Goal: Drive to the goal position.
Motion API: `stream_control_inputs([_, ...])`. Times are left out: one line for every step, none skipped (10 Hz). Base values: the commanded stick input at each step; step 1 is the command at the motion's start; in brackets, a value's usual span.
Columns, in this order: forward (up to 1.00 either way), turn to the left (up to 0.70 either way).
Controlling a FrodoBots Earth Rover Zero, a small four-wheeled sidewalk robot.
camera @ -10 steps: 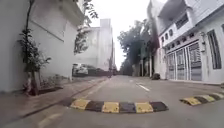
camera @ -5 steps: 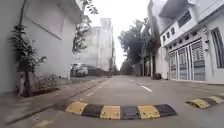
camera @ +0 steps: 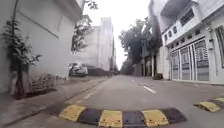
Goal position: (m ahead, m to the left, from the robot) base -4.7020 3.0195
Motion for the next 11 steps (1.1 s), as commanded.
stream_control_inputs([0.5,0.0])
stream_control_inputs([0.5,0.0])
stream_control_inputs([0.5,0.0])
stream_control_inputs([0.5,-0.48])
stream_control_inputs([0.5,-0.49])
stream_control_inputs([0.5,-0.5])
stream_control_inputs([0.5,-0.49])
stream_control_inputs([0.5,-0.06])
stream_control_inputs([0.5,0.0])
stream_control_inputs([0.5,0.0])
stream_control_inputs([0.5,0.0])
